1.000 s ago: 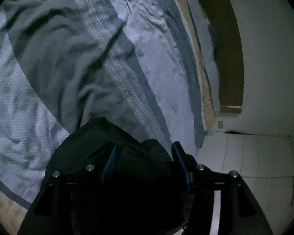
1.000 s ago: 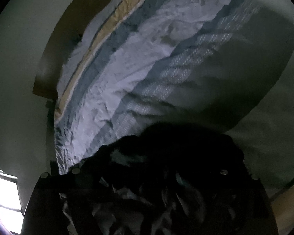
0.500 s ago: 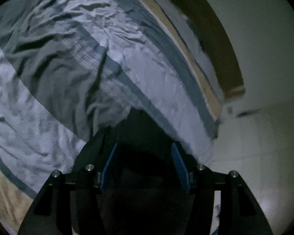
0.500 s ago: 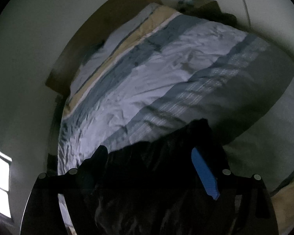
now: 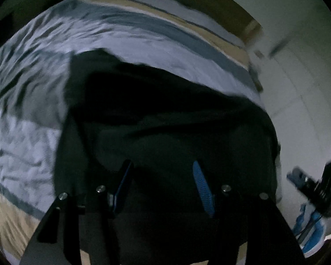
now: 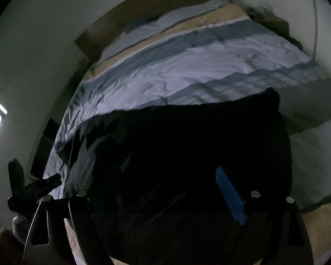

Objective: Fold large clothes
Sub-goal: 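Grasp the folded jacket again with both grippers and lift it slightly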

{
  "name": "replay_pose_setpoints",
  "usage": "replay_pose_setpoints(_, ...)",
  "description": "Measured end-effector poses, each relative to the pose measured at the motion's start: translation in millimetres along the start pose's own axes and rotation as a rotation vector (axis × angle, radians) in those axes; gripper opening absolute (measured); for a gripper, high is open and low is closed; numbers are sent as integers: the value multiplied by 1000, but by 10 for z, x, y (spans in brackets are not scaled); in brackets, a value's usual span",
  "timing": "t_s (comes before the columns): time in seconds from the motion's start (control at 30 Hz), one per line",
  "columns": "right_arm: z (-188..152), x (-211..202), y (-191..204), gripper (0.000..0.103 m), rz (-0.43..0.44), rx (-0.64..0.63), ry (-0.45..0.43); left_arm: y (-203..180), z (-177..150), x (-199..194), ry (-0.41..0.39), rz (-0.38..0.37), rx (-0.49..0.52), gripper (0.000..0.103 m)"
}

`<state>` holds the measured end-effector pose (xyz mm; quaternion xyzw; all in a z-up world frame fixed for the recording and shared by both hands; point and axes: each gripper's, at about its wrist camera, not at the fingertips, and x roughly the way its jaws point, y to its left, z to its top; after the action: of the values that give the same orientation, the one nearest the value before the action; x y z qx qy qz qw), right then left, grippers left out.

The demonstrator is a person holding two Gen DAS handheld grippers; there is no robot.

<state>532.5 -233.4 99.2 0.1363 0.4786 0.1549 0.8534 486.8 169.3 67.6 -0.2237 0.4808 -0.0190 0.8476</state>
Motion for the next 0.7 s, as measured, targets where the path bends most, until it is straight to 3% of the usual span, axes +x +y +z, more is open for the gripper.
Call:
replay_pose_setpoints(0.13, -139, 89, 200, 91, -14, -61, -4, -448, -126, 136, 2, -5, 133, 54)
replay_pose_setpoints(0.33, -174, 401, 337, 92, -32, -106, 19, -848, -73, 414, -9, 2, 246, 54)
replay_pose_setpoints(0.7, 333, 1192, 91, 94, -97, -92, 51, -756, 629, 1298, 51, 80, 274, 54)
